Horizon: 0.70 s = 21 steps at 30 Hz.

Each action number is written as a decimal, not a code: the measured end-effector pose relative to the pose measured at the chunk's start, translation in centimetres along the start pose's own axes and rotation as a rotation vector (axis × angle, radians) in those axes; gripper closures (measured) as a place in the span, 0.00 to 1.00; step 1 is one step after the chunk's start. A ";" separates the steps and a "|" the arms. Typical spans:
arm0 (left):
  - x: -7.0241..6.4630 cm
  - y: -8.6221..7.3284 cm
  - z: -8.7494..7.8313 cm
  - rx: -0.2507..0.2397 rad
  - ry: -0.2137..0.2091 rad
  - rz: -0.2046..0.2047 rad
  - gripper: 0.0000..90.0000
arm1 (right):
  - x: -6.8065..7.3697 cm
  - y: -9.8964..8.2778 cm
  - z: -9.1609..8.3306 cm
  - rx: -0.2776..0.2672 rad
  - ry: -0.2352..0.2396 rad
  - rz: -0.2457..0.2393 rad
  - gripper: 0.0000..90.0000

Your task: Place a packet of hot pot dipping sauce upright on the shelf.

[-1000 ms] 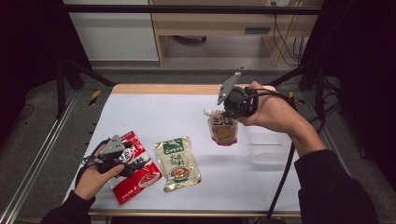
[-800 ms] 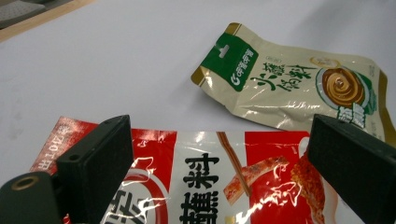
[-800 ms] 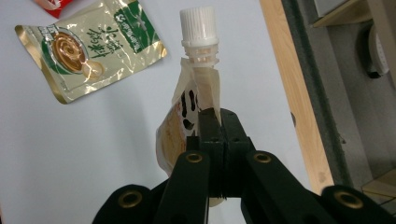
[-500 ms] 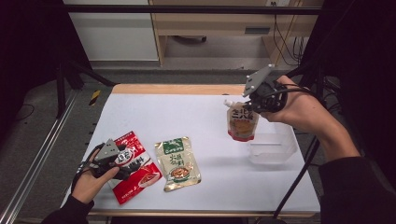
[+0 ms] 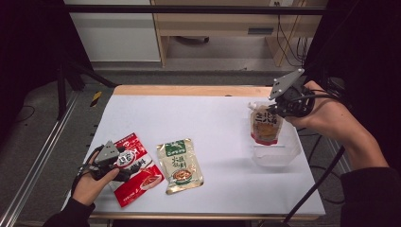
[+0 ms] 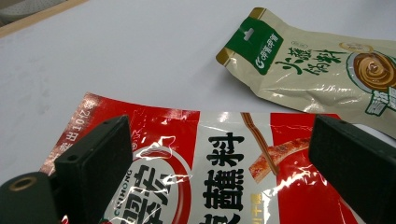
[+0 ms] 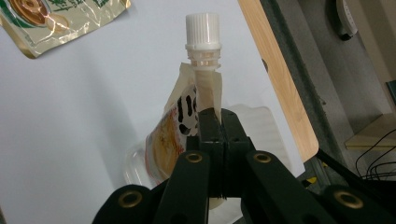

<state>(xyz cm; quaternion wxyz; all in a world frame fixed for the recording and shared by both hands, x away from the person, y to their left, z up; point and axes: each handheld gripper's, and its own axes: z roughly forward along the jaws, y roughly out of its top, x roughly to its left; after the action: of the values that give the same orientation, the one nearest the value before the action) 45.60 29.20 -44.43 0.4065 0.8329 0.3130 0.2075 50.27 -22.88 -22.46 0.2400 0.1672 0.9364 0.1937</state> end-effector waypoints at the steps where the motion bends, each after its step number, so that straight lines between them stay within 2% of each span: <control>1: 0.0 0.0 0.0 0.002 -0.002 0.003 0.07 | 0.0 -0.1 0.0 0.002 -0.002 0.000 1.00; 5: 0.1 -0.1 0.0 0.011 -0.002 0.012 0.07 | -0.1 -0.7 0.0 -0.007 -0.013 0.002 1.00; 11: 0.3 -0.2 0.0 0.009 0.002 0.004 0.07 | 0.0 -1.5 -0.1 -0.013 -0.014 0.019 1.00; 21: 0.3 -0.2 0.1 0.015 0.001 0.003 0.07 | 0.3 -3.2 0.5 -0.012 0.007 0.038 1.00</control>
<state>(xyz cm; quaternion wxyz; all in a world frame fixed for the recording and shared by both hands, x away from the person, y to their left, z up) 45.80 29.49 -44.62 0.4000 0.8361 0.3137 0.2061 49.52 -25.43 -24.40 0.2341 0.1827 0.9327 0.2044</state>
